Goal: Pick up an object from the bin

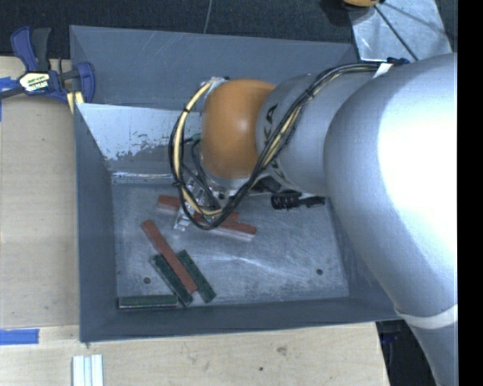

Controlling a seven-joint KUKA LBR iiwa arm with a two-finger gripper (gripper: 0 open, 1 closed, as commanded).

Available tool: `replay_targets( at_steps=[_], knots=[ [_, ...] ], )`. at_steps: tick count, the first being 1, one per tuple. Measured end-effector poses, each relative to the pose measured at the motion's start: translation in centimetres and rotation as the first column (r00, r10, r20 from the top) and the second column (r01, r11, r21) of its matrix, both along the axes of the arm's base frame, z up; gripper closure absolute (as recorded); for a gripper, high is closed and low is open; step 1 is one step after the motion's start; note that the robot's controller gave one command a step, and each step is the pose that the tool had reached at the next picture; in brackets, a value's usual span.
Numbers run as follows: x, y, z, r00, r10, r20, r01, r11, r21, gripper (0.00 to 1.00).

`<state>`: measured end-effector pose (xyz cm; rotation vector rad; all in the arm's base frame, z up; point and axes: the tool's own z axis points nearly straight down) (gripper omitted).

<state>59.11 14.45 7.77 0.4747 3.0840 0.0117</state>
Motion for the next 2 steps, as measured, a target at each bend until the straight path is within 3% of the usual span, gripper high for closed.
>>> replay_targets(
  at_steps=[2],
  knots=[
    [-0.38,-0.09,0.90,1.000,0.000,-0.021,0.000,1.000,-0.004,1.00]
  ],
)
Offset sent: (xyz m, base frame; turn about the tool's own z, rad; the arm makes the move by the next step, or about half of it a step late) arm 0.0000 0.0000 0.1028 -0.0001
